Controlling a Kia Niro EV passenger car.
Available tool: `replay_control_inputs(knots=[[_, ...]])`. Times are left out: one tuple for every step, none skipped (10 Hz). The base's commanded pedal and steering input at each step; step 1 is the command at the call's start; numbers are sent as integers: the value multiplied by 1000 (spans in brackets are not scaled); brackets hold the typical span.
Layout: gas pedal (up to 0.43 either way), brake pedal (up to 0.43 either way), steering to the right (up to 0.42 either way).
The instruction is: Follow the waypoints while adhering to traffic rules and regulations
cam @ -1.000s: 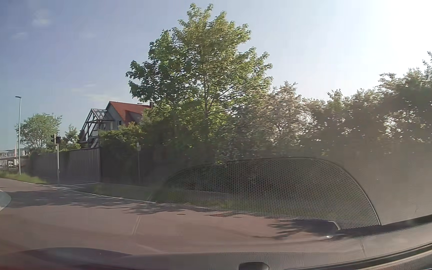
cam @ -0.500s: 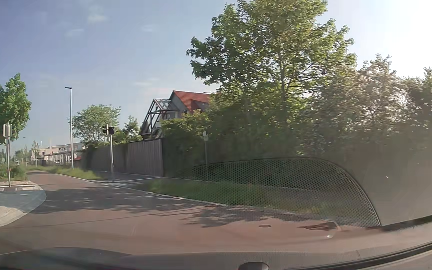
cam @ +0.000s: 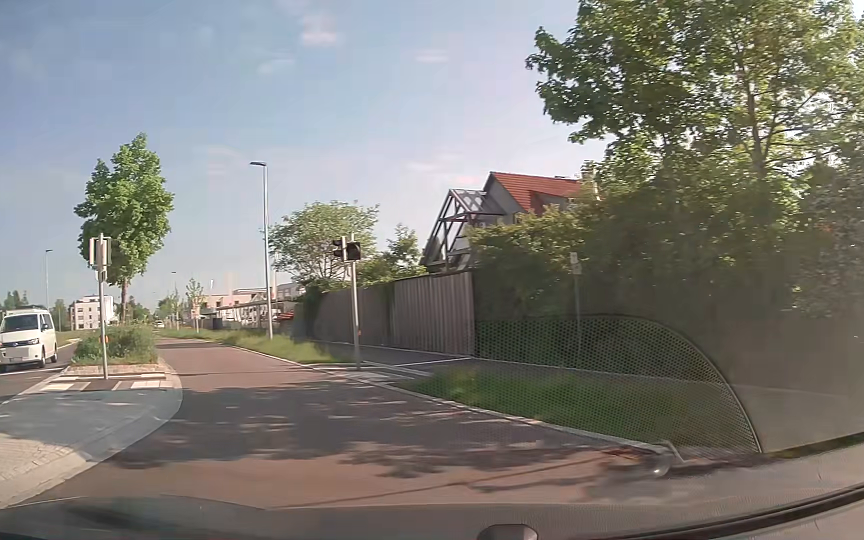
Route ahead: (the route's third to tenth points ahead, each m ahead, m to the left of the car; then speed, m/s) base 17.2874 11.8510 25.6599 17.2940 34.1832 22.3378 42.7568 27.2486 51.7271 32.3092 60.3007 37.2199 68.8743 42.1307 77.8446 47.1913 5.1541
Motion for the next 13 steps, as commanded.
replay_control_inputs(knots=[[110, 0, -359], [110, 0, -336], [110, 0, -305], [110, 0, -271], [110, 0, -245], [110, 0, -219], [110, 0, -195], [110, 0, -176], [110, 0, -162], [118, 0, -145], [118, 0, -122], [118, 0, -106], [118, 0, -96]])
